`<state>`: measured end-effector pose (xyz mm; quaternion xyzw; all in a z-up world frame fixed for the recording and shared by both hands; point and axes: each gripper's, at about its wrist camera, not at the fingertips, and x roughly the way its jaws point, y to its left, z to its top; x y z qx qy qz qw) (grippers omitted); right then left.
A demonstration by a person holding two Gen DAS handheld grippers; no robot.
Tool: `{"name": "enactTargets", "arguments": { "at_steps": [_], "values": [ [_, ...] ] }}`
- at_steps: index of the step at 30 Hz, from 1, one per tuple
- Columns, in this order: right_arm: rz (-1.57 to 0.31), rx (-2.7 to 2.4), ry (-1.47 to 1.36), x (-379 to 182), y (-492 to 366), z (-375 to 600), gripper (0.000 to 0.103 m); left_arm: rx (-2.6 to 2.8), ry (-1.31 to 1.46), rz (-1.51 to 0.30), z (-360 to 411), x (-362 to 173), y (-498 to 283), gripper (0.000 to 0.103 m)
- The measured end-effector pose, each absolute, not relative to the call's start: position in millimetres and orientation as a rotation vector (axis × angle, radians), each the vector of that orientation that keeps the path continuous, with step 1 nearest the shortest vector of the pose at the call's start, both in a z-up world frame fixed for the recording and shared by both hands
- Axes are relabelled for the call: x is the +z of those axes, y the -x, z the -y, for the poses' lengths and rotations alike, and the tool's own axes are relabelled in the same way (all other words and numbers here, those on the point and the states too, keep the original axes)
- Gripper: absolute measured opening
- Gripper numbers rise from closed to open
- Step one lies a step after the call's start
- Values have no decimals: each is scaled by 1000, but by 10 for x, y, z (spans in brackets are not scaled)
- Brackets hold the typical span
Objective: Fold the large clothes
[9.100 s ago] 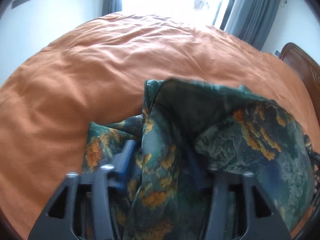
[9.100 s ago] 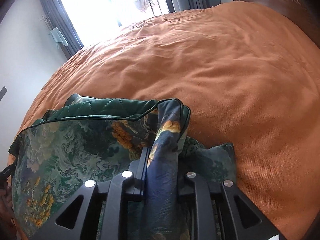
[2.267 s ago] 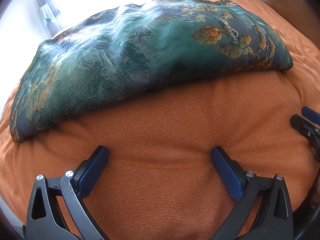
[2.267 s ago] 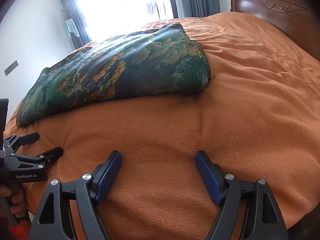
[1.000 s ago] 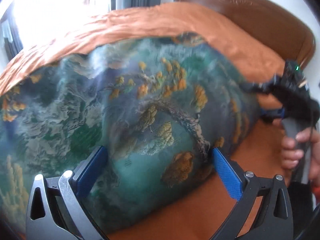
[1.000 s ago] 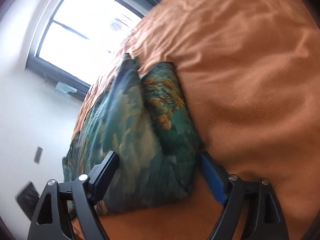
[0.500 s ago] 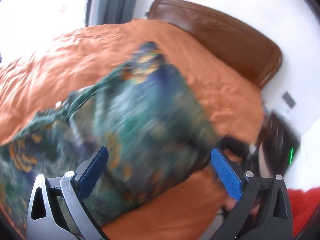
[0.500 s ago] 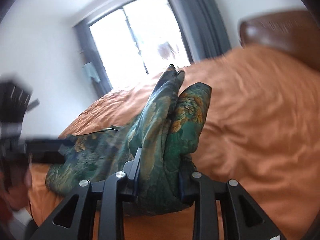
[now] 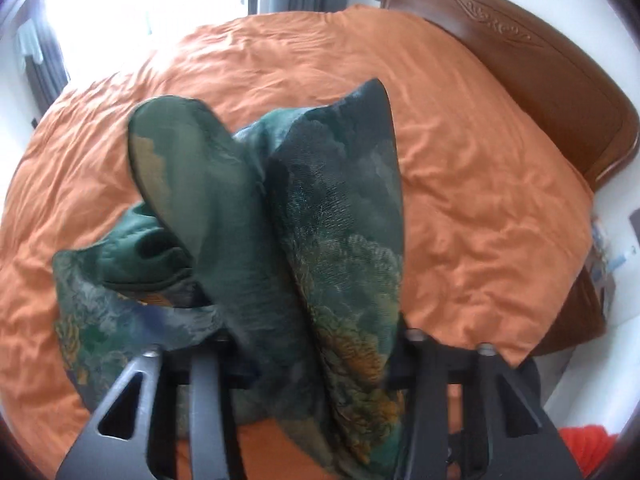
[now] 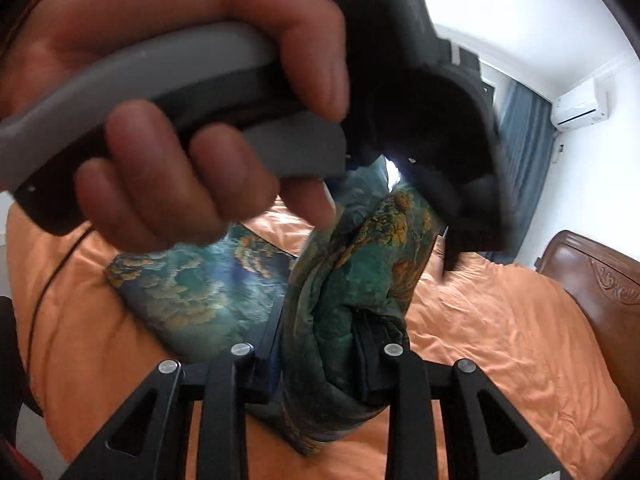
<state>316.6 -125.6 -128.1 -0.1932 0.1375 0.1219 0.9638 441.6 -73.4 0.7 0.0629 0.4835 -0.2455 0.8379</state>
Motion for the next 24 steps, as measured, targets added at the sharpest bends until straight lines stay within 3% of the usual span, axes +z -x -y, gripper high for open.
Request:
{"name": "enactTargets", "arguments": {
  "at_steps": [4,11,13,16,24],
  "values": [
    [-350,373,195,-1153,-3188,1469,62,-516,-112,-1046,435,3,-4608,29],
    [-431,460,-65,-764,-3461,2069,62,-419,-70,-1059,-506,-236,-4906,30],
    [-474,449,-59,-794,-3756,2059,56,-394,-46,-1068,-712,-346,-4966,30],
    [-566,504,-24,-915,-4184,1806,47,-370,20,-1067,-1025,-481,-5035,30],
    [-739,614,71,-1639,-4778,633,45,-261,121,-1075,-1840,-948,-5202,34]
  ]
}}
